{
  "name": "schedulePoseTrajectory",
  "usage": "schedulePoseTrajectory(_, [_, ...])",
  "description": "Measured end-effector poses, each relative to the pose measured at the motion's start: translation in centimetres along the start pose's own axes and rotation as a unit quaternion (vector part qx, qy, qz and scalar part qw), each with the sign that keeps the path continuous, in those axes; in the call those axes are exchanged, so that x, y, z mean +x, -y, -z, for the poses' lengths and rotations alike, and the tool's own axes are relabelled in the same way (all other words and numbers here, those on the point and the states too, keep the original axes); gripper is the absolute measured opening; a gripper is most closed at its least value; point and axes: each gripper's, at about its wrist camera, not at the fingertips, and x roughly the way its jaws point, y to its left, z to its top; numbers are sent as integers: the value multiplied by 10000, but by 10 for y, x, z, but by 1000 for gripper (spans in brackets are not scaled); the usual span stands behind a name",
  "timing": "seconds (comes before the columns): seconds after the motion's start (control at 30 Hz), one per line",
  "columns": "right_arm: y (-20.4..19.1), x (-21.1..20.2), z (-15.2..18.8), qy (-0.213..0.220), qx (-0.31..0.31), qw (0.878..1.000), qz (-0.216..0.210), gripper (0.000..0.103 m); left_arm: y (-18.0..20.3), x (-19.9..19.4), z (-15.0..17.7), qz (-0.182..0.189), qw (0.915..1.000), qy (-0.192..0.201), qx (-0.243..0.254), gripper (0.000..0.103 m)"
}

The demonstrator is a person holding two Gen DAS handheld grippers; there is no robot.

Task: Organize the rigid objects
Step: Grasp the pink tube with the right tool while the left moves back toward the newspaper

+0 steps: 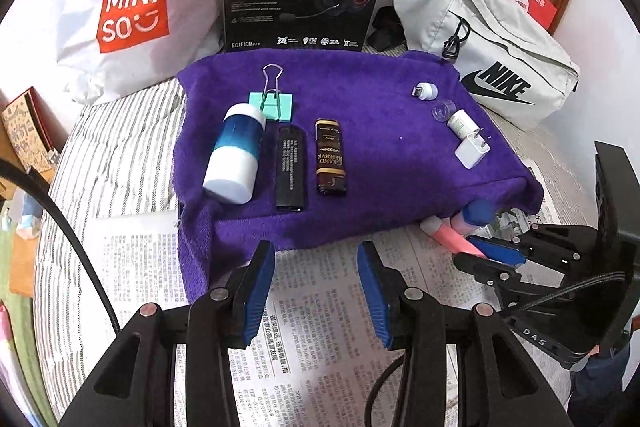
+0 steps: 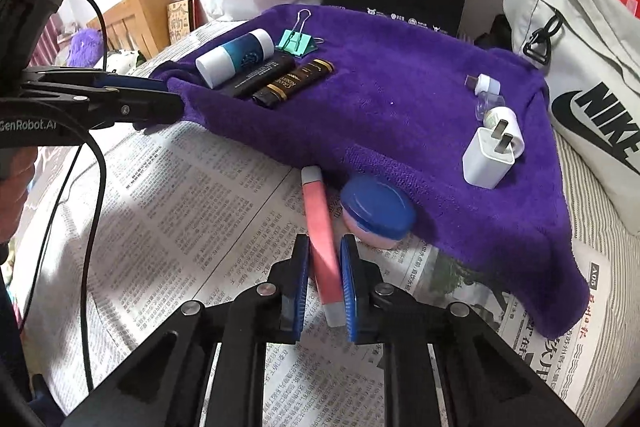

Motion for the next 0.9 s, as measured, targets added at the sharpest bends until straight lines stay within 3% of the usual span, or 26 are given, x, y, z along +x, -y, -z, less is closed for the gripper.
schedulePoseTrajectory(0.27, [20, -22, 17, -13, 385, 9992, 90, 13, 9, 1, 5, 118, 9999, -4, 80, 41])
schedulePoseTrajectory(0.63, [56, -62, 63, 120, 1052, 9936, 383, 12, 66, 14, 4, 506, 9968, -163, 593, 41])
schedulePoseTrajectory(0.9, [76, -52, 54, 164, 1257, 9907, 497, 12, 77, 27, 8, 526, 9957, -318, 694, 41])
